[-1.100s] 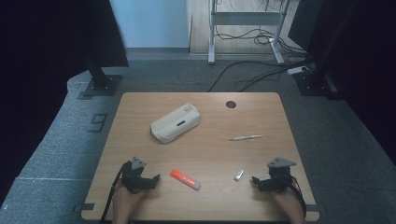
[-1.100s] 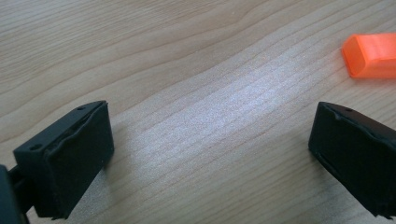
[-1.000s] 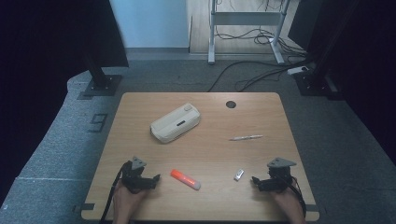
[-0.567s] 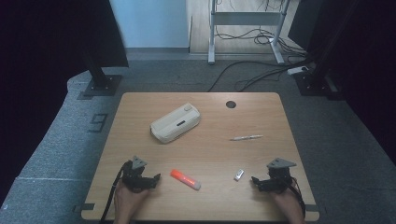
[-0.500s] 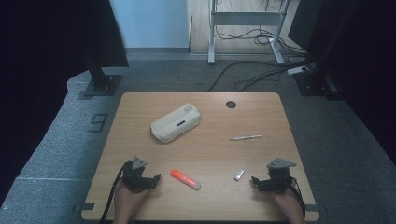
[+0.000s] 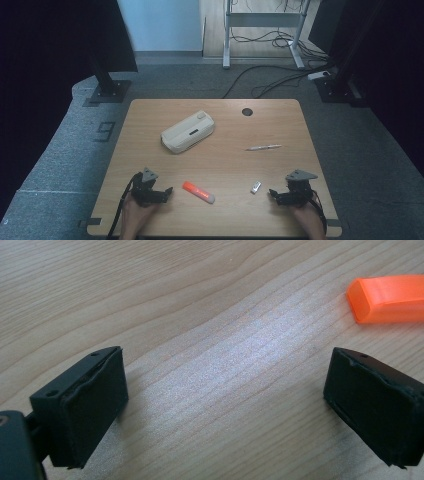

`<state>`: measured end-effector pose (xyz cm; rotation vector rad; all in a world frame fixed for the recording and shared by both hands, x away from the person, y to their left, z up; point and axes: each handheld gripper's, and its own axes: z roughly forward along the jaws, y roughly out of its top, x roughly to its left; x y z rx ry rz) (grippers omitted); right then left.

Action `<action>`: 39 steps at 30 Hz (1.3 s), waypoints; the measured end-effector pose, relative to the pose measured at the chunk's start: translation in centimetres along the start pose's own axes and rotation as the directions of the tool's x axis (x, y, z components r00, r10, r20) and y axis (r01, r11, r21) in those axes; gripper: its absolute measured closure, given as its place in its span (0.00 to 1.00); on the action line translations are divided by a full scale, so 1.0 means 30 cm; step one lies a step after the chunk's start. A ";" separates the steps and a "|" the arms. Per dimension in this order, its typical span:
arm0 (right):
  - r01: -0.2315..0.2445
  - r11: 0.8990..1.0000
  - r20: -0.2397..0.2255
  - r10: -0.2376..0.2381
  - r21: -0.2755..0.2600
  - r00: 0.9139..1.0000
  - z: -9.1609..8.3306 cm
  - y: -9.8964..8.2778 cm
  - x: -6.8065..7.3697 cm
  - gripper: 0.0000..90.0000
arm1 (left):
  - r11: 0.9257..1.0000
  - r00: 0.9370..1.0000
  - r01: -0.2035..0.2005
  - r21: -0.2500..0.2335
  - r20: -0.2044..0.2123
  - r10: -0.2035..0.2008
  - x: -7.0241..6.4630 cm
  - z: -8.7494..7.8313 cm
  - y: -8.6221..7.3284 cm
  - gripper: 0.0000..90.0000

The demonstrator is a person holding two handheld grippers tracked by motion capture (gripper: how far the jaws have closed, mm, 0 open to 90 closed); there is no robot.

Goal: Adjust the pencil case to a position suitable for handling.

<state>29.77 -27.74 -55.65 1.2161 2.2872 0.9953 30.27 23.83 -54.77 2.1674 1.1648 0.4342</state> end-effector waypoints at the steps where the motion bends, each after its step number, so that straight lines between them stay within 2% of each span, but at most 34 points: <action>1: 0.000 1.000 0.000 0.000 0.000 1.000 0.000 0.000 0.000 0.06 | 1.000 1.000 -0.001 0.000 0.003 0.001 0.002 0.000 0.000 0.04; 4: 0.000 1.000 0.001 0.000 -0.001 1.000 0.000 0.000 0.000 0.06 | 1.000 1.000 -0.008 0.004 0.009 0.008 0.003 -0.001 0.001 0.02; 5: -0.001 1.000 0.001 0.001 -0.001 1.000 0.000 0.000 0.000 0.06 | 1.000 0.999 -0.026 0.014 0.021 0.026 0.001 0.003 0.004 0.01; 13: -0.003 1.000 0.000 0.003 -0.002 1.000 -0.001 0.000 -0.001 0.07 | 0.999 0.999 -0.025 0.033 0.034 0.024 0.007 0.002 0.018 0.01; 23: -0.005 1.000 0.000 0.005 -0.003 1.000 -0.001 0.000 -0.001 0.07 | 0.999 0.998 -0.033 0.004 0.061 0.032 0.010 -0.011 0.062 0.01; 36: -0.006 1.000 0.002 0.006 -0.003 1.000 -0.001 0.000 -0.001 0.07 | 0.998 0.992 -0.029 -0.048 0.120 0.034 0.018 -0.018 0.159 0.03; 39: -0.007 1.000 0.002 0.007 -0.003 1.000 -0.001 0.000 -0.001 0.07 | 0.999 0.991 -0.026 -0.043 0.130 0.031 0.021 -0.014 0.175 0.03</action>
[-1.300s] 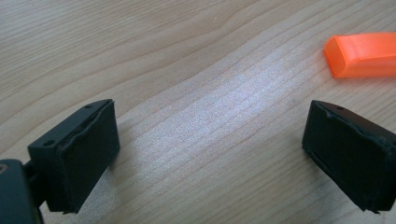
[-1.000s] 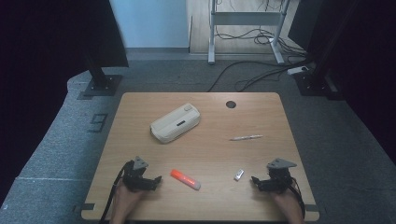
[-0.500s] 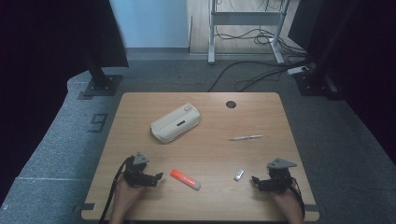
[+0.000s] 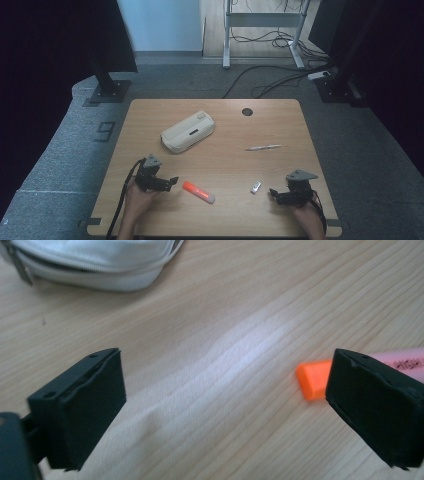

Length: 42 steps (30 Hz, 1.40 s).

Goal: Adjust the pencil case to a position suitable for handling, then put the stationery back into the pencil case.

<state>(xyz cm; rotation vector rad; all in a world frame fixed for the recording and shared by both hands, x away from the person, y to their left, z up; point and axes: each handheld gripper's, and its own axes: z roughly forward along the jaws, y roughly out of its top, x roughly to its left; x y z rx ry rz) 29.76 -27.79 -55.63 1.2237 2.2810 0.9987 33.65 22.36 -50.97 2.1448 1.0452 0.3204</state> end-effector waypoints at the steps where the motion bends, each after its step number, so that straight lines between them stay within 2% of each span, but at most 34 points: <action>1: 0.000 1.000 0.000 0.000 0.000 1.000 0.000 0.000 0.000 0.07 | 1.000 1.000 -0.003 0.005 -0.003 0.003 0.001 0.003 0.008 0.03; 4: 0.000 1.000 0.000 0.000 0.000 1.000 0.000 0.000 0.000 0.07 | 0.999 1.000 -0.022 0.024 -0.006 0.022 0.001 0.008 0.035 0.03; 7: 0.000 1.000 0.000 0.000 0.000 1.000 0.000 0.000 0.000 0.07 | 0.999 0.999 -0.035 0.024 -0.011 0.035 0.000 0.012 0.060 0.03; 14: 0.001 1.000 0.000 -0.001 0.000 1.000 0.000 0.000 0.000 0.07 | 0.999 0.999 -0.041 0.020 0.012 0.040 0.006 0.023 0.113 0.03; 15: 0.000 1.000 0.000 0.000 0.000 1.000 0.000 0.000 0.000 0.07 | 0.998 0.998 -0.055 0.030 0.002 0.055 0.006 0.030 0.131 0.03; 27: 0.000 1.000 0.000 0.000 0.000 1.000 0.000 0.000 0.000 0.07 | 0.996 0.997 -0.075 0.037 0.007 0.075 0.016 0.074 0.230 0.02; 28: 0.000 1.000 0.000 0.000 0.000 1.000 0.000 0.000 0.000 0.07 | 0.996 0.997 -0.082 0.041 0.000 0.082 0.019 0.080 0.236 0.02; 29: 0.000 1.000 0.000 0.000 0.000 1.000 0.000 0.000 0.000 0.07 | 0.995 0.996 -0.087 0.048 -0.032 0.088 0.024 0.090 0.244 0.01; 32: 0.000 1.000 0.000 0.000 0.000 1.000 0.000 0.000 0.000 0.07 | 0.996 0.996 -0.075 0.054 -0.051 0.078 0.032 0.101 0.250 0.02; 34: 0.000 1.000 0.000 0.000 0.000 1.000 0.000 0.000 0.000 0.07 | 0.996 0.998 -0.048 0.069 -0.044 0.052 0.051 0.118 0.263 0.02; 36: 0.000 1.000 0.000 0.000 0.000 1.000 0.000 0.000 0.000 0.07 | 0.996 0.998 -0.046 0.071 -0.045 0.049 0.057 0.122 0.267 0.01; 40: 0.000 1.000 0.000 0.000 0.000 1.000 0.000 0.000 0.000 0.07 | 0.996 0.999 -0.038 0.076 -0.011 0.039 0.074 0.132 0.289 0.00; 42: 0.000 1.000 0.000 0.000 0.000 1.000 0.000 0.000 0.000 0.07 | 0.996 0.999 -0.043 0.073 -0.012 0.044 0.079 0.134 0.302 0.00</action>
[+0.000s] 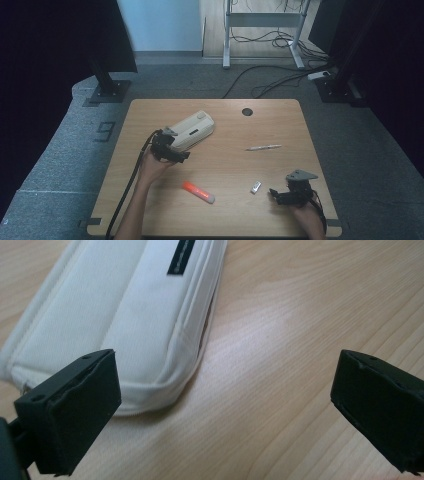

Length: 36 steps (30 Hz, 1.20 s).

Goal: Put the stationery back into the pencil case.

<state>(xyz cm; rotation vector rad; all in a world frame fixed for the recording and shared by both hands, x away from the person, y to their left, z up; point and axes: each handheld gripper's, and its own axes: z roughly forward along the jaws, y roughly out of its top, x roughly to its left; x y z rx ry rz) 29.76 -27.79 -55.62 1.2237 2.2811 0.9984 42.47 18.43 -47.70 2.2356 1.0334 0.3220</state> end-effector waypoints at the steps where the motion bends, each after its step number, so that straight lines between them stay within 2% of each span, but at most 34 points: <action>1: 0.000 1.000 0.000 0.000 0.000 1.000 0.000 0.000 0.000 0.07 | 1.000 1.000 -0.008 0.007 -0.006 0.008 0.005 0.002 0.013 0.01; 10: 0.000 1.000 0.000 0.000 0.000 1.000 0.000 0.000 0.000 0.07 | 0.999 0.999 -0.038 0.022 0.003 0.038 0.026 0.014 0.060 0.05; 16: 0.004 1.000 0.000 -0.004 -0.002 1.000 0.001 0.000 -0.001 0.07 | 1.000 0.999 -0.021 0.001 0.025 0.021 0.048 0.036 0.095 0.16; 20: 0.002 1.000 0.000 -0.002 -0.001 1.000 0.000 0.000 0.000 0.07 | 0.999 0.999 -0.035 0.011 0.008 0.034 0.052 0.055 0.106 0.18; 22: 0.002 1.000 0.000 -0.002 -0.002 1.000 0.000 0.000 -0.001 0.07 | 0.999 0.999 -0.035 0.018 0.003 0.035 0.054 0.067 0.109 0.24; 30: 0.004 1.000 0.000 -0.004 -0.002 1.000 0.001 0.000 -0.001 0.07 | 0.999 1.000 -0.021 0.032 -0.005 0.021 0.080 0.122 0.113 0.35; 36: 0.004 1.000 0.000 -0.004 -0.002 1.000 0.001 0.000 -0.001 0.07 | 0.999 1.000 -0.011 0.040 -0.004 0.012 0.094 0.162 0.112 0.36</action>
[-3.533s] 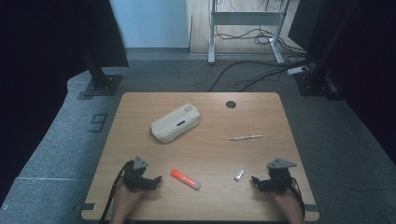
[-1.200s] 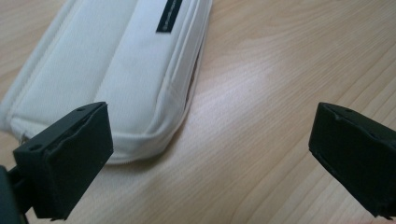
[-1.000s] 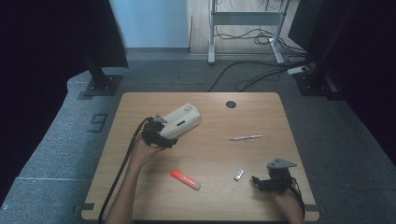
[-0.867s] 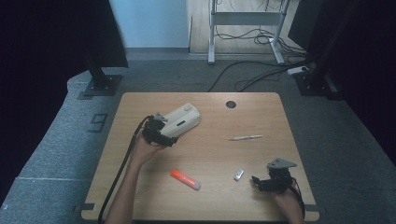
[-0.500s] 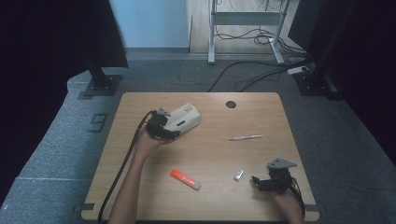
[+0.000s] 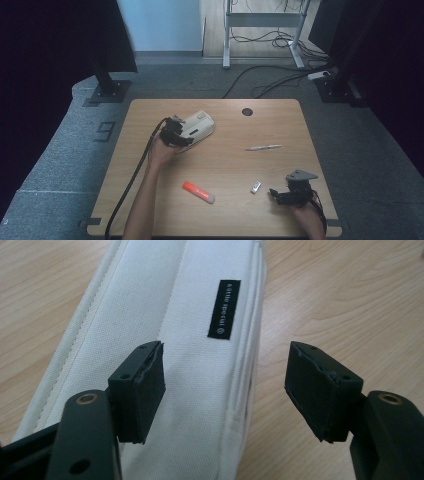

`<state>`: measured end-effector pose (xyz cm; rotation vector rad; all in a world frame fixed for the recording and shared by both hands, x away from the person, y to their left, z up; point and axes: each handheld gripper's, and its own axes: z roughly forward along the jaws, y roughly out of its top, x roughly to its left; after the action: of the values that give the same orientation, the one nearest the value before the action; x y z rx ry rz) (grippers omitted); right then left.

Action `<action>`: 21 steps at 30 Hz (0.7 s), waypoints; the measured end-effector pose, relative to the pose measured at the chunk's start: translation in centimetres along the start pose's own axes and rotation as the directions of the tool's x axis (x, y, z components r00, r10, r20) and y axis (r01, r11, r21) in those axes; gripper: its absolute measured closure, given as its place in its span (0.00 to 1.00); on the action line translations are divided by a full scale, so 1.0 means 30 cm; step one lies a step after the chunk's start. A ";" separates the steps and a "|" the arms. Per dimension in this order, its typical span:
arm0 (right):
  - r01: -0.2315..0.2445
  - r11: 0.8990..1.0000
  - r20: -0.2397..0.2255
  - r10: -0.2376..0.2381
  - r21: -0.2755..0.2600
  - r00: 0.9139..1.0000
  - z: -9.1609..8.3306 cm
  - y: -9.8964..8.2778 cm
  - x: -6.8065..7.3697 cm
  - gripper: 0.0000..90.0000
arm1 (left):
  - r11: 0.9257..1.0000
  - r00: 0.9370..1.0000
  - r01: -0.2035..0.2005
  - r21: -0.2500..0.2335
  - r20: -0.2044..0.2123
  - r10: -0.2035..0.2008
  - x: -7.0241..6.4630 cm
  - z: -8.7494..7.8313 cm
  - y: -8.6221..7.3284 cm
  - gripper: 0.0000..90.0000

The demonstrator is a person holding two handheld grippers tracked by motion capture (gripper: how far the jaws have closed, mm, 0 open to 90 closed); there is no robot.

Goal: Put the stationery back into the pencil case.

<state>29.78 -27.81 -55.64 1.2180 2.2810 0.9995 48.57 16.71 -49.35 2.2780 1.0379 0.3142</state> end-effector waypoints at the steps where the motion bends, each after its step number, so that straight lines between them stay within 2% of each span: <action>1: 0.000 1.000 0.000 0.000 0.000 1.000 0.000 0.000 0.000 0.07 | 1.000 1.000 0.000 0.000 0.000 0.000 0.000 0.000 0.000 0.36; 4: 0.000 1.000 0.000 0.000 0.000 1.000 0.000 0.000 0.000 0.07 | 1.000 1.000 0.007 -0.013 0.002 -0.007 0.005 0.016 -0.001 0.38; 9: 0.000 1.000 0.000 0.000 0.000 1.000 0.000 0.000 0.000 0.07 | 1.000 1.000 0.004 0.003 -0.008 -0.004 0.012 0.041 -0.009 0.41; 13: 0.000 1.000 0.000 0.000 0.000 1.000 0.000 0.000 0.000 0.07 | 1.000 1.000 -0.007 0.023 -0.029 0.007 0.001 0.049 -0.014 0.45; 17: -0.001 1.000 0.000 0.001 0.001 1.000 0.000 0.000 0.000 0.07 | 0.999 1.000 -0.014 0.031 -0.028 0.015 -0.006 0.049 -0.021 0.47; 21: 0.000 1.000 0.000 0.000 -0.001 1.000 0.000 0.000 0.000 0.07 | 1.000 1.000 -0.009 0.016 -0.018 0.010 -0.011 0.043 -0.038 0.48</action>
<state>29.78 -27.81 -55.64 1.2176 2.2804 0.9998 48.24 16.47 -51.06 2.2986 1.0425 0.3320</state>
